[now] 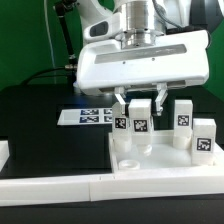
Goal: Assemble square table
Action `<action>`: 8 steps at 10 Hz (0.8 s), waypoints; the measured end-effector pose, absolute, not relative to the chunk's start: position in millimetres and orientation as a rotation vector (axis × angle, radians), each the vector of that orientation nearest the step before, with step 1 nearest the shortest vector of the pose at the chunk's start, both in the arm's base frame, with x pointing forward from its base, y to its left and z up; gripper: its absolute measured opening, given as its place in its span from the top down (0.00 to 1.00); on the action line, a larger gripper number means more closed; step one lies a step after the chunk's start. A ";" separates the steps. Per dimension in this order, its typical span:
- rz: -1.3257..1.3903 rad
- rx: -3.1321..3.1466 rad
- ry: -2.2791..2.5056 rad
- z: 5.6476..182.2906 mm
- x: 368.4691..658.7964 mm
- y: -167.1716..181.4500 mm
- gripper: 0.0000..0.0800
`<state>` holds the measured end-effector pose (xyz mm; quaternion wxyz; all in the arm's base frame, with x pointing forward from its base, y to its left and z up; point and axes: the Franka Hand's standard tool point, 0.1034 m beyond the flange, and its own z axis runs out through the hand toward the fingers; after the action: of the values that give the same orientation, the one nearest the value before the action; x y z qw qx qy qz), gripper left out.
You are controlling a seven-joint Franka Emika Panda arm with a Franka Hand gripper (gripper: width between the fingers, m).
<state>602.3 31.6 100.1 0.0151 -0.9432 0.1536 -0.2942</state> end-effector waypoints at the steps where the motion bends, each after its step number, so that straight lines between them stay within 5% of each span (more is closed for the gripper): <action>1: -0.915 -2.936 0.478 100.7 603.0 31.8 0.64; 5: -0.905 -2.939 0.487 101.7 612.5 25.5 0.64; 8: -0.863 -2.923 0.500 118.5 636.1 29.0 0.64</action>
Offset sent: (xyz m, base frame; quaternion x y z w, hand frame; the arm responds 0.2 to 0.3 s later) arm 0.0196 -0.0197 0.0067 -0.0446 0.0274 -0.0298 0.9982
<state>636.1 29.0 118.5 0.0264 -0.9461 0.1617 -0.2793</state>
